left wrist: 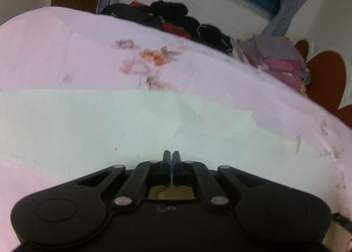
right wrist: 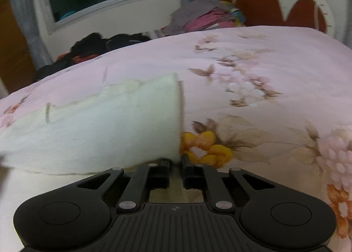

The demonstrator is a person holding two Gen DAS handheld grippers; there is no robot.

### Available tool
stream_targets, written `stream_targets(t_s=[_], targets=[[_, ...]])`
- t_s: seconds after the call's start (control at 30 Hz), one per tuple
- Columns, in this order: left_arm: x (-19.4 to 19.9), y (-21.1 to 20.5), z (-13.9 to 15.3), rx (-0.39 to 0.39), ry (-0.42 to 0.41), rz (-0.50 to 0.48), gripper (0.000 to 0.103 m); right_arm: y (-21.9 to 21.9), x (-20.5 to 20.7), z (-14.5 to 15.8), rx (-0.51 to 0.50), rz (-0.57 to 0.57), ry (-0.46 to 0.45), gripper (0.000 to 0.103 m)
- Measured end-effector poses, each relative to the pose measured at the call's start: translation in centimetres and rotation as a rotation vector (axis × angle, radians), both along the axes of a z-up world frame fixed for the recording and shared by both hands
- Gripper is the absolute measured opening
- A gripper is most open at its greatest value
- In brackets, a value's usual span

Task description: Fold small clothes

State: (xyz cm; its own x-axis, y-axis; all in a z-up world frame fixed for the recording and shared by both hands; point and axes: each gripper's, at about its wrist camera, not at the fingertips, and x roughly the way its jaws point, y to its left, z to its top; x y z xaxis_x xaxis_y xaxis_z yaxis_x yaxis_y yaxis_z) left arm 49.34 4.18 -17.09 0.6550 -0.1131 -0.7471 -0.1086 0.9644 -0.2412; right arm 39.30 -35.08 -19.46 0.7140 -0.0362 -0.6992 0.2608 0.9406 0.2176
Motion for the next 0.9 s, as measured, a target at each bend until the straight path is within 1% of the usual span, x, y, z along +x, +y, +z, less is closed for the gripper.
stream_targets(t_s=[0.07, 0.13, 0.17, 0.2, 0.23, 0.27, 0.3, 0.33, 0.37, 0.4, 0.43, 0.5, 0.57, 0.63, 0.77, 0.9], targets=[[-0.2, 0.0, -0.5, 0.028, 0.002, -0.012, 0.002, -0.1, -0.1, 0.0, -0.004, -0.007, 0.003, 0.009], [-0.4, -0.5, -0.1, 0.086, -0.008, -0.037, 0.004, -0.1, -0.1, 0.2, -0.001, -0.005, 0.011, 0.009], [-0.6, -0.7, 0.0, 0.109, -0.002, -0.052, 0.012, -0.3, -0.2, 0.3, 0.008, 0.003, 0.022, 0.009], [-0.8, -0.7, 0.3, 0.121, -0.005, -0.06, 0.029, -0.5, -0.4, 0.6, 0.014, 0.011, 0.025, 0.009], [-1.1, -0.7, 0.4, 0.131, -0.012, -0.065, 0.036, -0.5, -0.7, 1.0, 0.012, 0.015, 0.024, 0.009], [-1.6, -0.7, 0.7, 0.142, -0.021, -0.072, 0.047, -0.6, -1.2, 1.4, 0.009, 0.022, 0.017, 0.01], [-2.0, -0.6, 1.0, 0.158, -0.032, -0.073, 0.057, -0.6, -1.7, 1.9, 0.006, 0.027, 0.006, 0.016], [-2.3, -0.7, 1.3, 0.176, -0.048, -0.07, 0.06, -0.7, -2.2, 2.4, 0.0, 0.025, -0.007, 0.021], [-2.7, -0.7, 1.7, 0.193, -0.07, -0.069, 0.063, -0.8, -2.5, 2.8, -0.001, 0.027, -0.02, 0.038], [-3.2, -0.9, 2.2, 0.209, -0.094, -0.072, 0.063, -1.0, -2.6, 3.3, -0.003, 0.027, -0.036, 0.054], [-3.6, -1.2, 2.7, 0.219, -0.118, -0.079, 0.063, -1.2, -2.5, 3.7, -0.009, 0.023, -0.057, 0.056], [-4.0, -2.0, 3.4, 0.218, -0.15, -0.101, 0.063, -1.5, -1.6, 4.1, -0.002, 0.025, -0.063, 0.056], [-3.9, -3.1, 3.7, 0.205, -0.165, -0.136, 0.063, -2.1, -0.1, 3.8, 0.031, 0.022, -0.054, 0.056], [-3.3, -4.3, 3.6, 0.203, -0.159, -0.171, 0.063, -2.3, 1.4, 3.3, 0.055, 0.023, -0.043, 0.056], [-2.4, -6.1, 2.4, 0.21, -0.151, -0.209, 0.063, -2.5, 4.3, 2.2, 0.087, 0.031, -0.024, 0.056], [-1.6, -6.5, 0.7, 0.21, -0.106, -0.205, 0.063, -2.8, 6.9, 1.1, 0.115, 0.019, -0.007, 0.056]])
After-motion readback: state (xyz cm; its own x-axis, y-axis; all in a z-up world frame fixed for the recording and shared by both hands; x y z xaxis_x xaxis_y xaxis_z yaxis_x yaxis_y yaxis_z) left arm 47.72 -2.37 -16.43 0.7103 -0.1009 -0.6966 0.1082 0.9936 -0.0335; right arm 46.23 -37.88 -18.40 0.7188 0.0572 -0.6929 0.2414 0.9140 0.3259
